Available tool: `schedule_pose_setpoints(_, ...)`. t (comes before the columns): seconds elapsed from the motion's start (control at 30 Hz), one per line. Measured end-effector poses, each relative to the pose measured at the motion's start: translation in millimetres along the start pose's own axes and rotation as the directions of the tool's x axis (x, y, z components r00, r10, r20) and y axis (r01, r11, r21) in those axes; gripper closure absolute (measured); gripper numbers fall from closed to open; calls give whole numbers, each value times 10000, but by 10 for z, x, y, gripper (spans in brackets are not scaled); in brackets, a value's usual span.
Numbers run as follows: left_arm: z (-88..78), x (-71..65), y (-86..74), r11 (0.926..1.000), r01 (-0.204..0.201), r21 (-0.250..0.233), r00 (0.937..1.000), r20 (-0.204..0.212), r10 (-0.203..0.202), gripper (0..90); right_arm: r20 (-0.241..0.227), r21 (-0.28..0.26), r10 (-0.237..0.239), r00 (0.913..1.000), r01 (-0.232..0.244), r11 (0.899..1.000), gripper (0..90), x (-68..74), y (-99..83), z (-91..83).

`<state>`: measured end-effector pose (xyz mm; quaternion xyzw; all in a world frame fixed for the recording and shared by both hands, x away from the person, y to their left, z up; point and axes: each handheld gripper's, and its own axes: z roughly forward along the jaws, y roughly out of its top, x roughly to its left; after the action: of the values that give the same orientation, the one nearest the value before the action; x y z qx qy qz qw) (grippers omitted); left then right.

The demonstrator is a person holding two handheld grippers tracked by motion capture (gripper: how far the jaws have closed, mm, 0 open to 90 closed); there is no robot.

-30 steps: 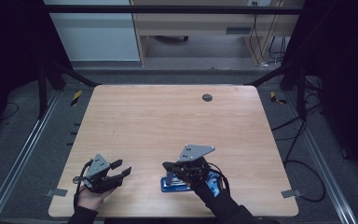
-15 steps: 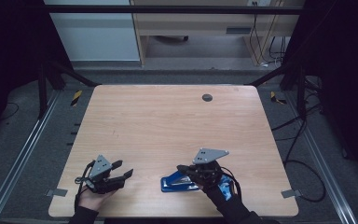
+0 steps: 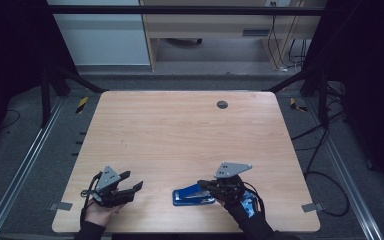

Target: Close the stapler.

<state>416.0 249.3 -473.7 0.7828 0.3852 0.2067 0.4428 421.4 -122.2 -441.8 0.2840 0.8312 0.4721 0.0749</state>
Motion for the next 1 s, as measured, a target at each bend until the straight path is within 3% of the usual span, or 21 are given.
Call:
schedule_pose_setpoints(0.1,-7,2,0,9999,101,-58,9999,-55,-102,367,44,74,95,9999,-96,9999,900,-29,-45,-4)
schedule_pose_setpoints(0.23,0,4,8,9995,62,301,9997,-242,-54,361,153,323,180,9997,-185,9993,900,-67,-111,15)
schedule_pose_setpoints(0.33,-3,-1,15,9995,38,301,9998,-216,-31,360,214,493,216,9995,-226,9985,900,-81,-144,31)
schedule_pose_setpoints(0.6,2,-7,26,9988,98,476,9989,-467,-76,308,87,223,556,9984,-558,9982,900,-113,-202,-10)
schedule_pose_setpoints(0.77,4,8,24,9981,241,560,9983,-543,-211,281,-70,136,458,9989,-457,9989,900,-92,-227,3)
schedule_pose_setpoints(0.9,14,9,23,9971,304,694,9982,-528,-268,259,57,147,333,9994,-334,9993,900,-71,-230,10)
schedule_pose_setpoints(1.0,23,5,23,9971,349,672,9981,-535,-313,246,425,204,259,9988,-268,9994,900,-86,-241,7)
